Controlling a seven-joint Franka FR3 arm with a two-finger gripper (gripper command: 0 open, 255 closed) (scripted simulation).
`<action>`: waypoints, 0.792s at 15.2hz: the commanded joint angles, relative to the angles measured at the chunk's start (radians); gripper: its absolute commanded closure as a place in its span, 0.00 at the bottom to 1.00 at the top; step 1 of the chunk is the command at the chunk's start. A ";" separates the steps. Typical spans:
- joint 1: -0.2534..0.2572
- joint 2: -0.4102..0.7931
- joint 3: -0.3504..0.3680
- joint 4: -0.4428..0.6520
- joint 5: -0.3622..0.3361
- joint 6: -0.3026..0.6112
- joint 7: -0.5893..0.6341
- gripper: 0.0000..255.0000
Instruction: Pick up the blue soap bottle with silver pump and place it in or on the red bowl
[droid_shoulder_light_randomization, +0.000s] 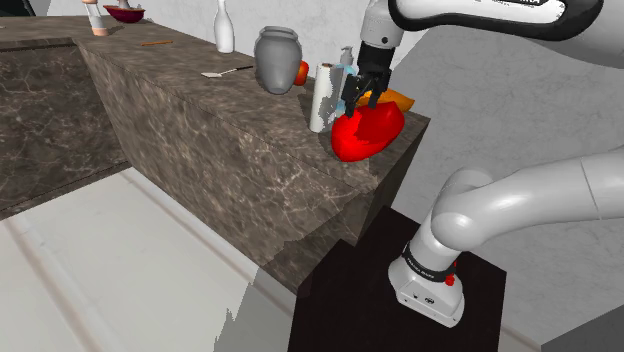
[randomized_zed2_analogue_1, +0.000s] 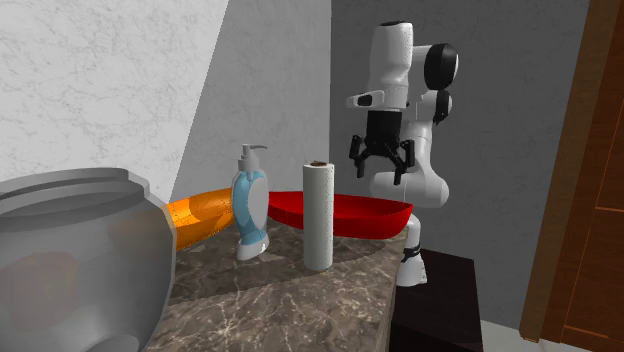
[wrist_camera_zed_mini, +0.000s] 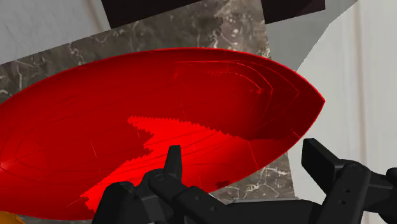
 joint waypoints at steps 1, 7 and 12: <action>0.000 0.000 0.000 0.000 0.000 0.000 0.000 0.00; -0.014 0.095 -0.159 0.089 -0.012 0.089 -0.161 0.00; -0.003 0.204 -0.294 0.197 0.021 0.148 -0.303 0.00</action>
